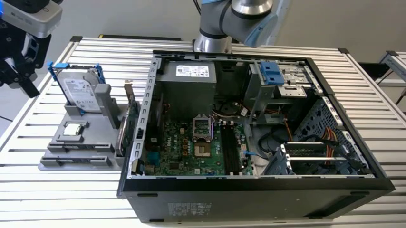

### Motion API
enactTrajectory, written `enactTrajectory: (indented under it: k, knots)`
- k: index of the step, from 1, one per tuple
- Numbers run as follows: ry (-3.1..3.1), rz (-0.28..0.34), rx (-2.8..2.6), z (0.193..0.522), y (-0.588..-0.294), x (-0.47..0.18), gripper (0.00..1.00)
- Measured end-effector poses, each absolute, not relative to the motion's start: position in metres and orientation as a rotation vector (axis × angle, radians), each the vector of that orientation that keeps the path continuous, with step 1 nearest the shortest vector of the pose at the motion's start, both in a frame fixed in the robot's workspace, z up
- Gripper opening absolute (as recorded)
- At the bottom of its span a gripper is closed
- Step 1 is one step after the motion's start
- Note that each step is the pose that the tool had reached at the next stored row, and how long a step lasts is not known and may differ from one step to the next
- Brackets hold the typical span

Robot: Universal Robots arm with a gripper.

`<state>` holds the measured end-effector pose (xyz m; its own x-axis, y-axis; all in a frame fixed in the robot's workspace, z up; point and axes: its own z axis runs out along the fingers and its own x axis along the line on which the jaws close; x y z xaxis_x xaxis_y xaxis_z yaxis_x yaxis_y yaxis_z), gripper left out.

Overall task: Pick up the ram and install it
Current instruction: 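Pick up the ram and move it above insertion slot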

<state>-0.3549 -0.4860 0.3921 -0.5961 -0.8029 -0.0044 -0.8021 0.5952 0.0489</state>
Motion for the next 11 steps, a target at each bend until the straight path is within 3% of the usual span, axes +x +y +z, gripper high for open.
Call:
enactTrajectory:
  k: [11]
  knots:
    - [-2.744, -0.07, 1.487, 0.3922, -0.486, -0.3549, 0.0]
